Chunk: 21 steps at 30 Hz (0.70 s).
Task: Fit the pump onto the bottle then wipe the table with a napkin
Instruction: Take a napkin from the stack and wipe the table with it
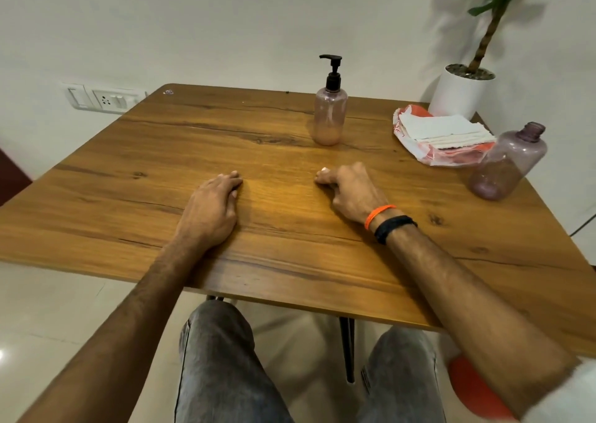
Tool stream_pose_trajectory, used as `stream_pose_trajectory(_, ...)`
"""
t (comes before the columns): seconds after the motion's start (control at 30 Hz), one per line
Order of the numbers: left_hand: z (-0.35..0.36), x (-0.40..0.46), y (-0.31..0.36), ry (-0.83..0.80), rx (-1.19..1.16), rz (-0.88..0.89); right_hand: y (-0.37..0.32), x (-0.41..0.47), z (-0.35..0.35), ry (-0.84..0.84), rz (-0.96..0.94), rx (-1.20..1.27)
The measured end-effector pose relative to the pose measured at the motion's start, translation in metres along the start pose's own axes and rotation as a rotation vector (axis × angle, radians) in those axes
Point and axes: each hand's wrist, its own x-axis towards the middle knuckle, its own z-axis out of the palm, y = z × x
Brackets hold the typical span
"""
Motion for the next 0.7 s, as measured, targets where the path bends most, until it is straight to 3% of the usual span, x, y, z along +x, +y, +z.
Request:
stream_pose_trajectory(0.2,0.003,0.001,-0.003,0.009,0.003,-0.002,-0.066,-0.08,0.015,-0.107,-0.382,0.136)
stream_pose_trajectory(0.27,0.004,0.001,-0.003,0.016,0.012,-0.005,-0.075,-0.092,0.015,-0.165,-0.425,0.203)
stream_pose_trajectory(0.4,0.004,0.0,-0.004,0.007,0.009,-0.003,-0.058,-0.075,0.003,-0.014,-0.28,0.341)
stream_pose_trajectory(0.53,0.004,-0.001,-0.002,0.02,0.007,-0.004,-0.009,-0.025,-0.01,0.191,-0.038,0.183)
stream_pose_trajectory(0.7,0.004,-0.001,-0.001,0.009,0.007,0.003,0.023,-0.004,-0.006,0.044,0.05,-0.056)
